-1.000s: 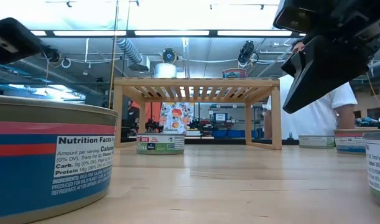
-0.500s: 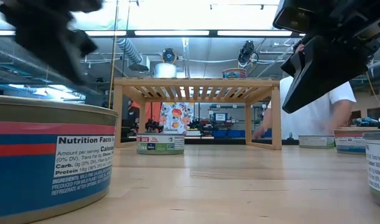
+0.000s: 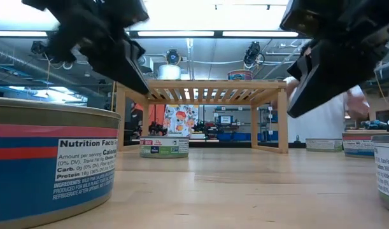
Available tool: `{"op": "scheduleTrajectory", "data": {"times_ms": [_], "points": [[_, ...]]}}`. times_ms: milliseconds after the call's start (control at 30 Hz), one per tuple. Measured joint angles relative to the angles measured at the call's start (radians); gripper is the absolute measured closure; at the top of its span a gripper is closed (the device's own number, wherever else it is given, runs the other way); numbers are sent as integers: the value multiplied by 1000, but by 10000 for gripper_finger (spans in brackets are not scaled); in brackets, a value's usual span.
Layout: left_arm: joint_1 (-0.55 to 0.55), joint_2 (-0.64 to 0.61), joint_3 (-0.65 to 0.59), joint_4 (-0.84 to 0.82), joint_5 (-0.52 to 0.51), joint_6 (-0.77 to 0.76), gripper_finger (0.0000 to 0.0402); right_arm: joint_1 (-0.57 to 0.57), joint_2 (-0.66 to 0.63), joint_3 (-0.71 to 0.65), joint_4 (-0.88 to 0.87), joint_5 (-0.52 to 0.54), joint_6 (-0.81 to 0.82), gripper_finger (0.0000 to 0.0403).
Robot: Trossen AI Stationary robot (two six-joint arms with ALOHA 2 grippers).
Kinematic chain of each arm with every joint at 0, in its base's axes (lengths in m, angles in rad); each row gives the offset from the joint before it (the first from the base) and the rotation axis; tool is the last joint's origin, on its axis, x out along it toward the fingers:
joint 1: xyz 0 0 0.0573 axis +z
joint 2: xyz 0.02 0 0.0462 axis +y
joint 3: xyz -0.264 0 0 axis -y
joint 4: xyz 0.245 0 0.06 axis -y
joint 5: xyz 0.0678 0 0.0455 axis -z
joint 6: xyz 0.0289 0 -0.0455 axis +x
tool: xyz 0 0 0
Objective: Stack canned seafood by type on shelf
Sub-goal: Stack the green tuna can on top of the other green tuna can on the shelf
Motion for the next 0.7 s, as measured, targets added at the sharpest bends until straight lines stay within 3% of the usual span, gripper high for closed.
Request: {"op": "scheduleTrajectory", "data": {"times_ms": [233,700], "points": [[71,111,0,74,-47,23,396,-1,1,-32,38,0,3,389],[67,226,41,91,147,26,397,-2,1,-33,44,2,-3,389]]}}
